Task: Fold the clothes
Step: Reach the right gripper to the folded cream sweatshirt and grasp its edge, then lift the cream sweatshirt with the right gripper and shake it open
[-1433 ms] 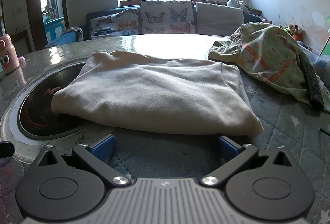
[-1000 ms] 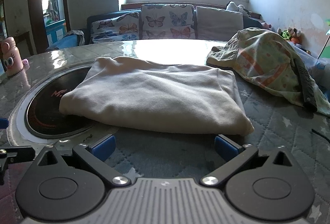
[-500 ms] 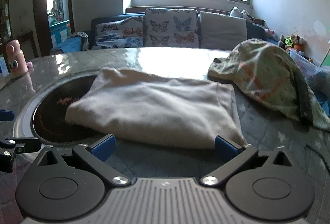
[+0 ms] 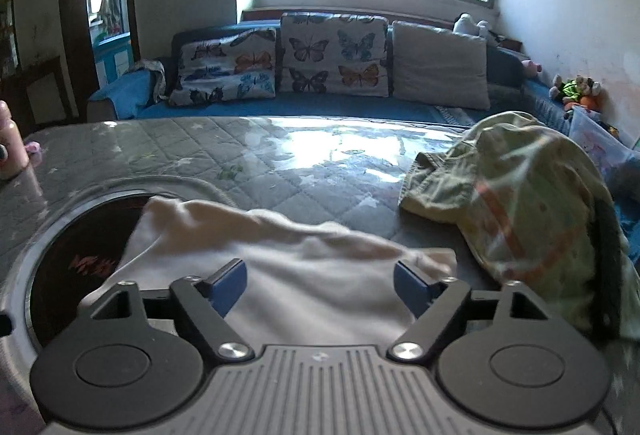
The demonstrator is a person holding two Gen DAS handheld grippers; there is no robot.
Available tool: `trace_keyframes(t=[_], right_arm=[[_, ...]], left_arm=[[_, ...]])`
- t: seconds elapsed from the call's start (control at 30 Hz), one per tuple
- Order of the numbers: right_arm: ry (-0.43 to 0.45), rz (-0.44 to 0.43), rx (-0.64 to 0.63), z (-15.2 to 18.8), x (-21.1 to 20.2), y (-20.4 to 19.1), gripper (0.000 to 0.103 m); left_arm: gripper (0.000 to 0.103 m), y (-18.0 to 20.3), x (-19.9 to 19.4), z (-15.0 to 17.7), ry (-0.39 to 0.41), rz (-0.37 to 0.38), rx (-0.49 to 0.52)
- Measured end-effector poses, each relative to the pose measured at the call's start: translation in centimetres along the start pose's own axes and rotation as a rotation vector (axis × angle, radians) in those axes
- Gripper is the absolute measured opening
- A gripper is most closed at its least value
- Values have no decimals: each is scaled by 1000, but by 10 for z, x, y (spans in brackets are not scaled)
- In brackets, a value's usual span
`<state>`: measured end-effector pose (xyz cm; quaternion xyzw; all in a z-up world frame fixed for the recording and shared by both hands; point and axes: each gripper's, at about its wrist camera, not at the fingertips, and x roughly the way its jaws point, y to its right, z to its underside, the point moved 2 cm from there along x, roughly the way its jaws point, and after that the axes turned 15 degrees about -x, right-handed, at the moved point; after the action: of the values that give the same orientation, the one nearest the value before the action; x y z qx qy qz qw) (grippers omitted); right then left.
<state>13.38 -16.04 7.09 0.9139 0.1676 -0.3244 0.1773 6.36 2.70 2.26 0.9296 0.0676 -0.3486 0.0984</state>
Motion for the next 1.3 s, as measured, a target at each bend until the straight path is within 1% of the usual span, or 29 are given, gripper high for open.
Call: trace_keyframes(t=[0.07, 0.13, 0.17, 0.23, 0.27, 0.3, 0.33, 0.37, 0.4, 0.47, 0.53, 0.6, 0.67, 0.8, 0.83, 0.93, 1.03, 1.13, 1.17, 1.23, 1.3], right_arm=[[-22, -5, -20, -6, 19, 5, 76], [-48, -17, -38, -11, 38, 9, 75], [-64, -31, -48, -12, 47, 10, 72], [-110, -46, -74, -12, 67, 11, 71], [-125, -52, -80, -11, 72, 11, 69], [-122, -56, -81, -10, 74, 11, 68], [-116, -60, -80, -10, 76, 12, 62], [-115, -74, -71, -11, 77, 13, 54], [-114, -74, -72, -12, 76, 14, 50], [-110, -77, -80, -15, 74, 15, 27], [-98, -73, -90, -18, 68, 13, 16], [-77, -54, -113, -22, 59, 10, 15], [-40, -26, -147, -30, 45, 5, 14], [52, -21, -157, -56, 11, -4, 11], [83, -27, -159, -66, 1, -8, 11], [222, -38, -150, -103, -37, -22, 11], [380, -77, -124, -136, -77, -36, 10], [517, -143, -123, -153, -115, -49, 10], [563, -183, -137, -156, -132, -55, 10], [607, -225, -184, -154, -153, -67, 10], [598, -255, -230, -147, -161, -77, 10]], left_arm=[[103, -4, 3, -2, -7, -10, -8], [103, -8, 6, -4, -10, -22, -14], [103, -11, 7, -6, -10, -32, -18], [103, -17, 10, -7, -12, -49, -29], [103, -20, 11, -8, -14, -56, -34], [103, -22, 12, -8, -15, -63, -39], [103, -25, 13, -8, -18, -71, -42], [103, -27, 15, -8, -23, -81, -45], [103, -29, 18, -8, -28, -90, -48], [103, -30, 20, -6, -37, -97, -53], [103, -31, 21, -5, -40, -96, -55], [103, -32, 22, -4, -42, -96, -58], [103, -35, 22, -4, -42, -95, -62], [103, -43, 17, -7, -29, -97, -86], [103, -47, 15, -7, -27, -100, -96], [103, -57, 10, -9, -20, -110, -122], [103, -69, 0, -11, -5, -120, -138], [103, -82, -10, -13, 18, -130, -150], [103, -86, -14, -14, 26, -134, -155], [103, -95, -21, -16, 42, -142, -168], [103, -102, -26, -16, 54, -146, -181]])
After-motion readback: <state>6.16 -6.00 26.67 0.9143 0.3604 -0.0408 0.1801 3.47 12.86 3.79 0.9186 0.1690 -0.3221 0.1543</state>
